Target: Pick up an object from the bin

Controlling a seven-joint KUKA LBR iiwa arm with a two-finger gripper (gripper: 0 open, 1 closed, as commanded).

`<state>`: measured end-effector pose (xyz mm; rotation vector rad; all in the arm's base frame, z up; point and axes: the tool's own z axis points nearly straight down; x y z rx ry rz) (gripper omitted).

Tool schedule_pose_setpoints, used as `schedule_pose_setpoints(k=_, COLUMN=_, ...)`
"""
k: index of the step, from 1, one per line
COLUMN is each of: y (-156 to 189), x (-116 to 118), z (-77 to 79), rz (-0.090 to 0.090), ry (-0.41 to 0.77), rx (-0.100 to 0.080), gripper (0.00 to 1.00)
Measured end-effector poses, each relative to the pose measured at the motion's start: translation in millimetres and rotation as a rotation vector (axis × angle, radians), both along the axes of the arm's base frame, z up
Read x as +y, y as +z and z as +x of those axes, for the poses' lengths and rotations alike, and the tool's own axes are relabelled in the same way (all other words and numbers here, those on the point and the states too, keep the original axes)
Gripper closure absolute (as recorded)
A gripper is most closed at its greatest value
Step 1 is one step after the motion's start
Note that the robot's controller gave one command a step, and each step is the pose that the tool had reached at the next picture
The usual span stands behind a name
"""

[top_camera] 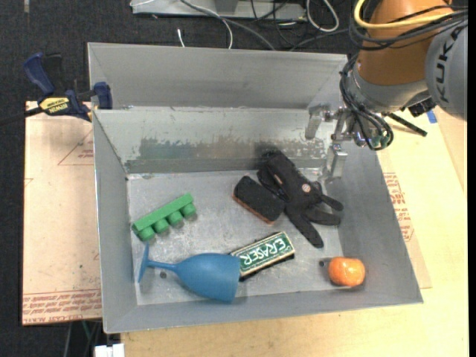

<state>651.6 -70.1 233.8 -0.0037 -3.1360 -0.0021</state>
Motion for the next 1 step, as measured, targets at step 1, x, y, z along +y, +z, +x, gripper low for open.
schedule_pose_setpoints(k=1, y=5.4, x=0.4, z=1.4, rz=-0.001, ry=0.002, rx=-0.008, gripper=0.00)
